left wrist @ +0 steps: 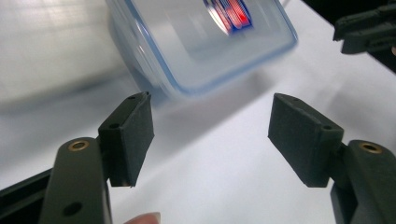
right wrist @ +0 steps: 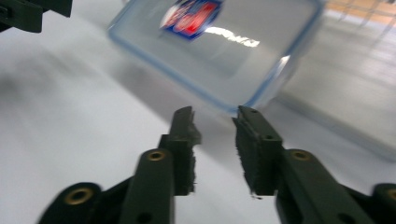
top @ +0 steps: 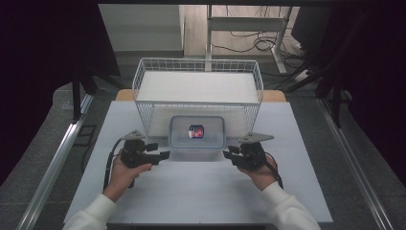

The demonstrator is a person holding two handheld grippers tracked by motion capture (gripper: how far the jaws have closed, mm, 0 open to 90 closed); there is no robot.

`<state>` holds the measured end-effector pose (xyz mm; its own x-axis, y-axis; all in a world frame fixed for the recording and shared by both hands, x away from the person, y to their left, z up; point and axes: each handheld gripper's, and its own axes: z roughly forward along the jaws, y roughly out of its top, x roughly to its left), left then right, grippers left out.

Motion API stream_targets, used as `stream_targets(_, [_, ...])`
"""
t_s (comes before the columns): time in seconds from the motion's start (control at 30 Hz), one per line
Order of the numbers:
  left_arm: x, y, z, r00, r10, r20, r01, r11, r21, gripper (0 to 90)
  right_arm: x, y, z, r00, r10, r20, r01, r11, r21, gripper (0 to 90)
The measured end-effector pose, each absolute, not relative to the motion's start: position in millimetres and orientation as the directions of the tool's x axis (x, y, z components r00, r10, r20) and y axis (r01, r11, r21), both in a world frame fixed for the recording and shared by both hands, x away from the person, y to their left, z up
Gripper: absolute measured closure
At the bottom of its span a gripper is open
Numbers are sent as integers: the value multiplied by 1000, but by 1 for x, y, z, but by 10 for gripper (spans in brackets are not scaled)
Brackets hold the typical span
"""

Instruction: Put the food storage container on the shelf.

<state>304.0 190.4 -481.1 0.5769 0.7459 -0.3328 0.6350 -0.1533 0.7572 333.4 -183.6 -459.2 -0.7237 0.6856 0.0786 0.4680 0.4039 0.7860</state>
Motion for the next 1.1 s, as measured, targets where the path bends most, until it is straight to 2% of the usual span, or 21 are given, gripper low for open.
stream_targets(0.2, [272,187,-488,605,740,-294,629,-218,746,287,320,-171,-473,-769,635,75,456,462,760,818])
stream_targets(0.33, [254,183,-490,633,742,-221,599,-287,748,285,317,-158,-480,-800,597,57,435,512,741,884])
stream_targets(0.6, [246,178,-496,656,730,-191,592,-340,731,282,319,-126,-494,-826,564,5,402,582,707,887])
stream_targets(0.9, [248,182,-497,642,738,-207,604,-320,730,282,347,-85,-516,-801,596,-56,405,608,683,888])
stream_targets(1.1, [249,184,-499,639,738,-215,611,-318,725,282,356,-78,-521,-774,630,-62,425,589,687,888])
